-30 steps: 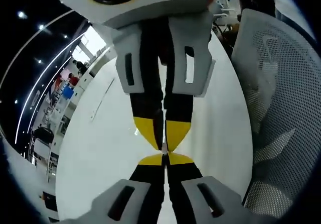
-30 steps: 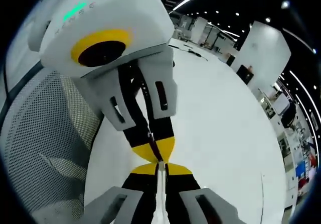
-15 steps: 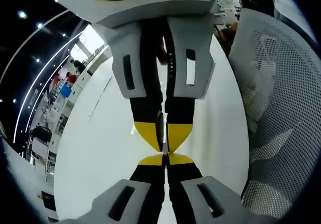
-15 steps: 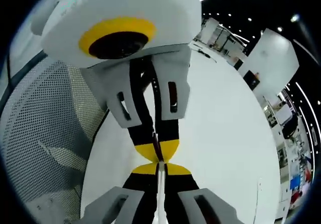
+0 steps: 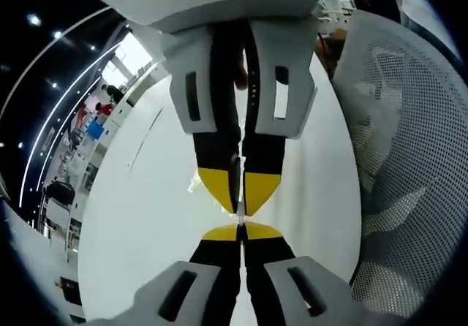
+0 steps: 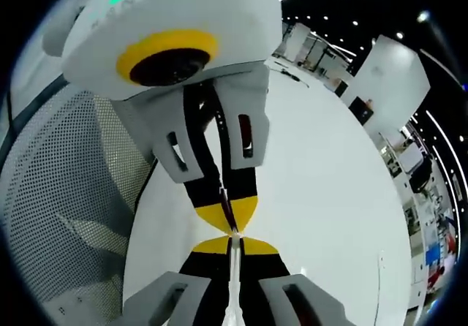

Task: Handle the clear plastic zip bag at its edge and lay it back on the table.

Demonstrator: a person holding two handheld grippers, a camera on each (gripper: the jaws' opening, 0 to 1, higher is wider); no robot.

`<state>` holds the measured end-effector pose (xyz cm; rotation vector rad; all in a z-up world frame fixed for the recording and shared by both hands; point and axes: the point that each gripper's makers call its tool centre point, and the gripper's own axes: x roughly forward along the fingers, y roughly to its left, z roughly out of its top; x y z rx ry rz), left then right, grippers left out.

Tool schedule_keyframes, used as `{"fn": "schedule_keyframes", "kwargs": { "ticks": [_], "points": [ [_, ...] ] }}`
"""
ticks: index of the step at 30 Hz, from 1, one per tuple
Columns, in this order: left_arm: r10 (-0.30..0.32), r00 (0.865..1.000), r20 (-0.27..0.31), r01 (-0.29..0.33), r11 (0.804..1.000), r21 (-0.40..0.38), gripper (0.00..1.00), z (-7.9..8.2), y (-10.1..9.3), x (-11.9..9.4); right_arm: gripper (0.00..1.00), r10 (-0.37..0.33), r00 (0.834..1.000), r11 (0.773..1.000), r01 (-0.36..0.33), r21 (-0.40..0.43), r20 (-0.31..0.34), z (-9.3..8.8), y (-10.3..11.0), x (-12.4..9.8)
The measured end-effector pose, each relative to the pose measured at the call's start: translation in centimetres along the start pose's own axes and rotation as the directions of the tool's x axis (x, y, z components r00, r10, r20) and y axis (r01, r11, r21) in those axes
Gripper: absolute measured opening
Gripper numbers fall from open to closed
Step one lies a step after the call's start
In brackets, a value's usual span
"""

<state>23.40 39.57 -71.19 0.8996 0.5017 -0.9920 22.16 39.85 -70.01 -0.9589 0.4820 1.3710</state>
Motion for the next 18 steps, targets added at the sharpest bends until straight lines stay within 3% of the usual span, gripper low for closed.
{"fn": "schedule_keyframes", "kwargs": {
  "ticks": [18],
  "points": [
    [-0.005, 1.0, -0.025, 0.004, 1.0, -0.025, 0.0, -1.4, -0.1, 0.0, 0.0, -0.011, 1.0, 1.0, 0.012, 0.024, -0.015, -1.3, -0.2, 0.0]
  ]
}}
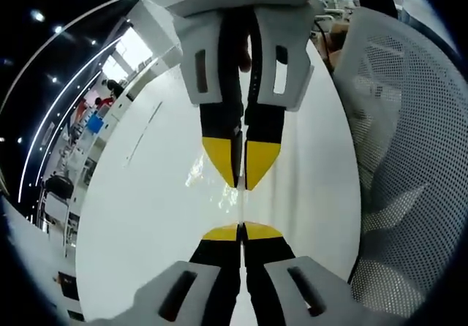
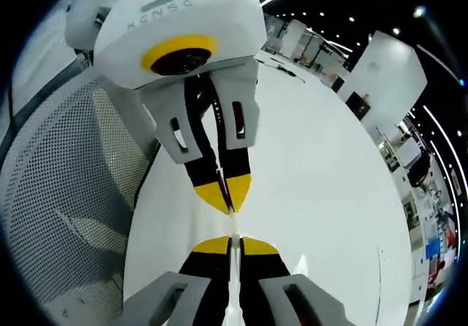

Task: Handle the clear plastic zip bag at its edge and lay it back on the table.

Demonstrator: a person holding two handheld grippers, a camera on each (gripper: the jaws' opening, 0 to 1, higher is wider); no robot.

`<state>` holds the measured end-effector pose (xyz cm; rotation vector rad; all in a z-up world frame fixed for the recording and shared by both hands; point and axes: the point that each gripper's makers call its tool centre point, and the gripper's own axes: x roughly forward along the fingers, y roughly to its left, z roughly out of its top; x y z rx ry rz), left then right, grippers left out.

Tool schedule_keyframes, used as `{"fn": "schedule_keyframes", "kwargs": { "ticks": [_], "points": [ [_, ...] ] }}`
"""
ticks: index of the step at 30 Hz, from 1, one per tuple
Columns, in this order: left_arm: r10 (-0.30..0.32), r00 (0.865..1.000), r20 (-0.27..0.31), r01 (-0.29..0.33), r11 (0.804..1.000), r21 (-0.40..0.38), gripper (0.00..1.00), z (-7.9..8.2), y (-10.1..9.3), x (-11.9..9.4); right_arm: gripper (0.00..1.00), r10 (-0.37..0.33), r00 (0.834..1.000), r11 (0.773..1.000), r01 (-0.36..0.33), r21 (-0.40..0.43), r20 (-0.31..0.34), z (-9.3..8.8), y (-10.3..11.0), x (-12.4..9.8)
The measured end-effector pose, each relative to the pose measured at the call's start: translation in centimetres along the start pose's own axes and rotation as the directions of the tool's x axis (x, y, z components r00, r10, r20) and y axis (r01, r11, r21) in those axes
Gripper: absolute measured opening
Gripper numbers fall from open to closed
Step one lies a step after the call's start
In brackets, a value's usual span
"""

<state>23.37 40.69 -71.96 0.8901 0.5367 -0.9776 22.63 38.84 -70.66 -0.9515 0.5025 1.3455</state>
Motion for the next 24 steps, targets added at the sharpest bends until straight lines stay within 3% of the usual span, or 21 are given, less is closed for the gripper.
{"fn": "schedule_keyframes", "kwargs": {
  "ticks": [24],
  "points": [
    [-0.008, 1.0, -0.011, 0.008, 1.0, -0.01, 0.0, -0.57, -0.03, 0.02, 0.0, -0.004, 1.0, 1.0, 0.004, 0.007, -0.008, -0.61, -0.07, -0.11]
  ]
}}
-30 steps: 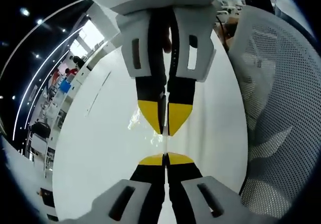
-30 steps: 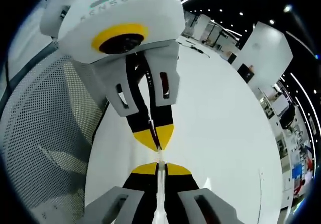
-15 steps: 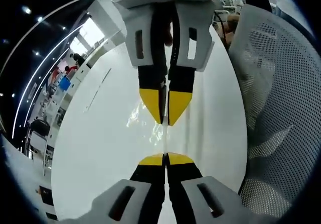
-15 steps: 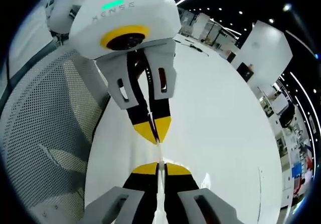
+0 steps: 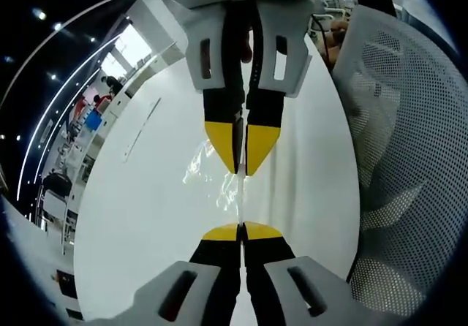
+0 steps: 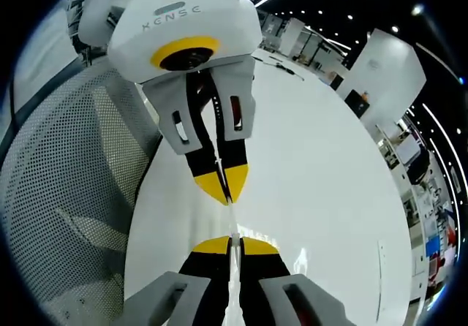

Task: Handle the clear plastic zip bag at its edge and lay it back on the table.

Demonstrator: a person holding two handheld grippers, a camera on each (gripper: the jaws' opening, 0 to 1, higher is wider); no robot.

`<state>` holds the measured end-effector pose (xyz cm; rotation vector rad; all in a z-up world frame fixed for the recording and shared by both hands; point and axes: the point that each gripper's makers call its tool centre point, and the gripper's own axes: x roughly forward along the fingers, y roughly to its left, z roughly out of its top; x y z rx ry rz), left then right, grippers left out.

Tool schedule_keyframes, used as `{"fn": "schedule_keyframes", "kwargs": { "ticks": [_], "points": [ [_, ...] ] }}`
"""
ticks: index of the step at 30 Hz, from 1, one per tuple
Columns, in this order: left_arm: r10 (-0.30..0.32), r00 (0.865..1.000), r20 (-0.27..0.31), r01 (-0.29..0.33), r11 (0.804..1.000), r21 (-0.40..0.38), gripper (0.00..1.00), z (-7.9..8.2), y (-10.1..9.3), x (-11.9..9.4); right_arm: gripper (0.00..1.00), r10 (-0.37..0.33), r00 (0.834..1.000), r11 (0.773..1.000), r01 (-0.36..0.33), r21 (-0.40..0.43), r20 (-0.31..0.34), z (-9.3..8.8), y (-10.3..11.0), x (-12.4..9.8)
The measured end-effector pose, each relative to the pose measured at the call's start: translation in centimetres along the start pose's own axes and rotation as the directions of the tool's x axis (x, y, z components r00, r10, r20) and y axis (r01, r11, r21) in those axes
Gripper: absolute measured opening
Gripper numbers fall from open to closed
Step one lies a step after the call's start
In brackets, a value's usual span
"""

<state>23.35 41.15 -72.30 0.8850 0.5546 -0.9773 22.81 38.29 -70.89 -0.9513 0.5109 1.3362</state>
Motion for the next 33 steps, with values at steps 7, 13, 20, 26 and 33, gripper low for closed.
{"fn": "schedule_keyframes", "kwargs": {
  "ticks": [7, 13, 20, 26, 33],
  "points": [
    [0.001, 1.0, -0.007, -0.001, 1.0, 0.0, 0.0, 0.1, 0.0, -0.2, 0.0, 0.003, 1.0, 1.0, -0.003, 0.002, -0.001, 0.2, 0.3, -0.4],
    [-0.004, 1.0, -0.021, 0.004, 1.0, 0.007, 0.0, -0.1, -0.2, -0.2, 0.0, 0.005, 1.0, 1.0, -0.005, -0.02, 0.0, 0.1, 0.4, -0.3],
    [-0.001, 1.0, -0.022, 0.001, 1.0, 0.003, 0.0, 0.1, -0.3, -0.3, 0.0, 0.017, 1.0, 1.0, -0.017, -0.022, -0.004, 0.2, 0.5, 0.2],
    [-0.002, 1.0, -0.02, 0.002, 1.0, 0.001, 0.0, 0.3, -0.3, -0.4, 0.0, 0.023, 1.0, 0.999, -0.023, -0.025, -0.012, 0.2, 0.6, 0.5],
    [-0.006, 1.0, -0.027, 0.006, 1.0, 0.006, 0.0, 0.2, -0.3, -0.1, 0.0, 0.023, 0.999, 0.998, -0.025, -0.054, -0.036, 0.0, 0.8, 0.5]
  ]
}}
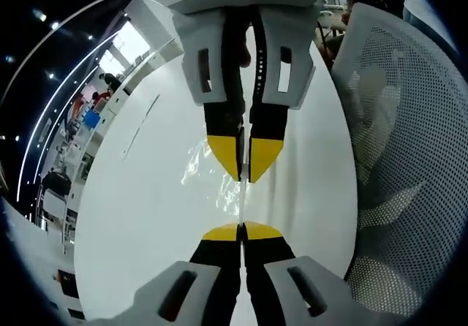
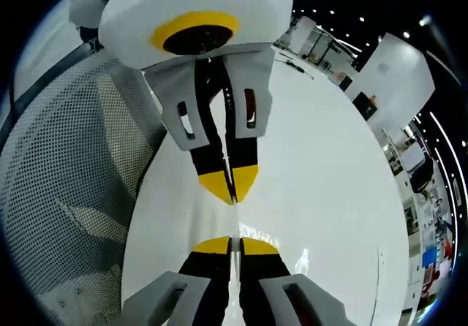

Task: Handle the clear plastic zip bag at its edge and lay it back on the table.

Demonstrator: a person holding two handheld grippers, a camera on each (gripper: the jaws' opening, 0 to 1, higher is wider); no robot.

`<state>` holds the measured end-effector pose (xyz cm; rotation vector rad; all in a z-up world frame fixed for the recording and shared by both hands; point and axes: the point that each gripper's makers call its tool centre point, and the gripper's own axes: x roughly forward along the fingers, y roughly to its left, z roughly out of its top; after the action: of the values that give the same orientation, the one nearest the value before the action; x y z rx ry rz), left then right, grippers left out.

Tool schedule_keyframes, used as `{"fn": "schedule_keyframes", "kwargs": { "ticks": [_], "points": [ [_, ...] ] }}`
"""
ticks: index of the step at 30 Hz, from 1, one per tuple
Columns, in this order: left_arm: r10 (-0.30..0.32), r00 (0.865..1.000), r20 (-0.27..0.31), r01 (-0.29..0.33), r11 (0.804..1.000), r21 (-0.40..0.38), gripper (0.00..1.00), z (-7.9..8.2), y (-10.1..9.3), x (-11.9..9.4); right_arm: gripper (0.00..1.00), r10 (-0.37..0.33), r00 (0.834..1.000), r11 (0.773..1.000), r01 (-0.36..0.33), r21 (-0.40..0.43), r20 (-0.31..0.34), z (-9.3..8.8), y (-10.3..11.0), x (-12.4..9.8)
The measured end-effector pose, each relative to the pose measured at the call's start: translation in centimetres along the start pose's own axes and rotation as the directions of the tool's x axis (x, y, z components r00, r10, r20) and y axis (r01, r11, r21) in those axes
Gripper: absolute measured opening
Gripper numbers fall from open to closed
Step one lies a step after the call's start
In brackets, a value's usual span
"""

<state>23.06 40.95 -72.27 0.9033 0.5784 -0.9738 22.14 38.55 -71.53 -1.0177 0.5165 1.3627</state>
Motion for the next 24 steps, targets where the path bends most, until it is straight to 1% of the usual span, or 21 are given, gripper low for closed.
{"fn": "schedule_keyframes", "kwargs": {
  "ticks": [3, 7, 24],
  "points": [
    [0.001, 1.0, 0.002, -0.001, 1.0, -0.013, 0.0, -0.04, 0.04, -0.03, 0.0, -0.009, 1.0, 1.0, 0.009, 0.014, 0.006, 0.11, -0.14, -0.15],
    [0.003, 1.0, -0.006, -0.004, 1.0, -0.017, 0.0, -0.14, 0.09, 0.02, 0.0, -0.013, 1.0, 1.0, 0.013, 0.024, -0.002, 0.06, -0.09, -0.15],
    [0.007, 1.0, -0.009, -0.007, 1.0, -0.028, 0.0, -0.7, 0.03, -0.1, 0.0, -0.022, 1.0, 0.999, 0.022, 0.032, -0.008, -0.44, -0.24, -0.28]
  ]
}}
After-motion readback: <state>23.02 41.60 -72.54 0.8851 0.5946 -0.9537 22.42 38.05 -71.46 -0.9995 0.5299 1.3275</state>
